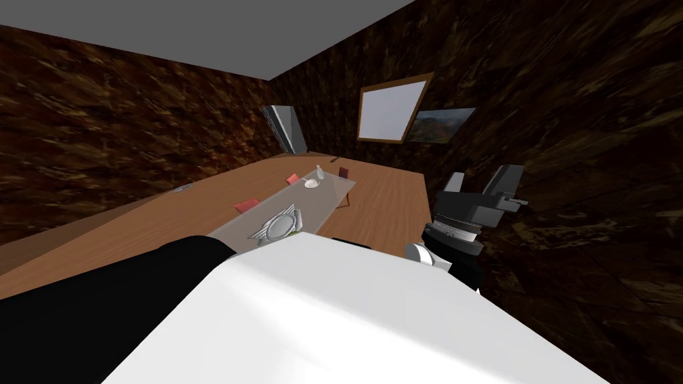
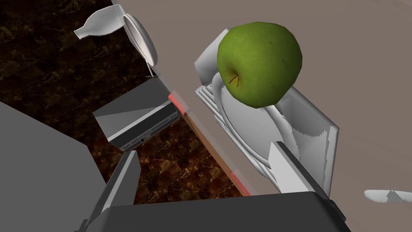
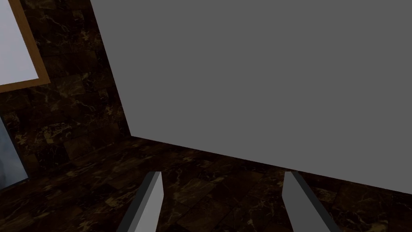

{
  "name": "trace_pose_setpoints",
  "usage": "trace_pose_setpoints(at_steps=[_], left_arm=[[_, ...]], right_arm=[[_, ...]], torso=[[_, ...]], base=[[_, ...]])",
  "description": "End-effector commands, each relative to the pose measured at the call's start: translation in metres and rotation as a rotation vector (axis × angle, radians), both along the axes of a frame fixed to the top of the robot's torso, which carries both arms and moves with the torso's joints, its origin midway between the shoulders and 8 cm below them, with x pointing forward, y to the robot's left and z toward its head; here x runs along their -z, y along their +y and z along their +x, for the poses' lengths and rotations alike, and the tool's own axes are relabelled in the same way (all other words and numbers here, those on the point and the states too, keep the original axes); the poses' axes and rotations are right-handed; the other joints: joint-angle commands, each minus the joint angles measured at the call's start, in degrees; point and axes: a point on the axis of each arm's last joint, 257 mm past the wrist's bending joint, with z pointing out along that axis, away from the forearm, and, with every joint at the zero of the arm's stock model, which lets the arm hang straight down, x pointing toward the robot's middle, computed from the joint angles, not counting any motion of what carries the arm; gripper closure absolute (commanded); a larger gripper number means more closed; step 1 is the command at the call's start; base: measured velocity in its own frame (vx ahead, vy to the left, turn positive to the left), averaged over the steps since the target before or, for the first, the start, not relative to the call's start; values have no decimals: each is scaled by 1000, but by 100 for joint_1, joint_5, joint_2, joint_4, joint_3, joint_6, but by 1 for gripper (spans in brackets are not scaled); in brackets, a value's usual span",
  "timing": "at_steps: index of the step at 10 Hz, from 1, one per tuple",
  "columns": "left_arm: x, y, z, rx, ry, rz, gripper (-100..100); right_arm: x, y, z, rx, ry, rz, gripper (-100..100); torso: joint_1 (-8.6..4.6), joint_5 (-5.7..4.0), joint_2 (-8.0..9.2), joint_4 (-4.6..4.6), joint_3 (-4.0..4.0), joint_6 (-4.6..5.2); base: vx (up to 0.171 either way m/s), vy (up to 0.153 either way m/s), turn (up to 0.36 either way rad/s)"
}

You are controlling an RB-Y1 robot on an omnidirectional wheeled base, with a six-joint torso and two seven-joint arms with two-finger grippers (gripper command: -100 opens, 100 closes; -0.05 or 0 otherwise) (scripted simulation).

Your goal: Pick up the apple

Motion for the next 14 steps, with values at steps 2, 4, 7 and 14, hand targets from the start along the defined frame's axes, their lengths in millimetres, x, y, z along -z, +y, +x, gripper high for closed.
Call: trace_pose_setpoints(at_steps=[2, 4, 7, 14], left_arm=[[12, -6, -22, -13, 41, -24, -100], [27, -8, -49, -36, 94, -49, -100], [46, -15, -93, -70, 174, -91, -100], [70, -31, -174, -134, 317, -168, -100]], right_arm=[[0, 0, 0, 0, 0, 0, 0], [0, 0, 0, 0, 0, 0, 0], [0, 0, 0, 0, 0, 0, 0], [0, 0, 0, 0, 0, 0, 0]], torso=[[6, 1, -14, -3, -7, -1], [2, 1, 9, 1, 4, -5], [10, 3, -6, -2, -4, -4], [6, 2, -2, -1, -2, -5]], base=[[110, 30, -175], [45, 13, -78], [97, 36, -184], [69, 33, -126]])
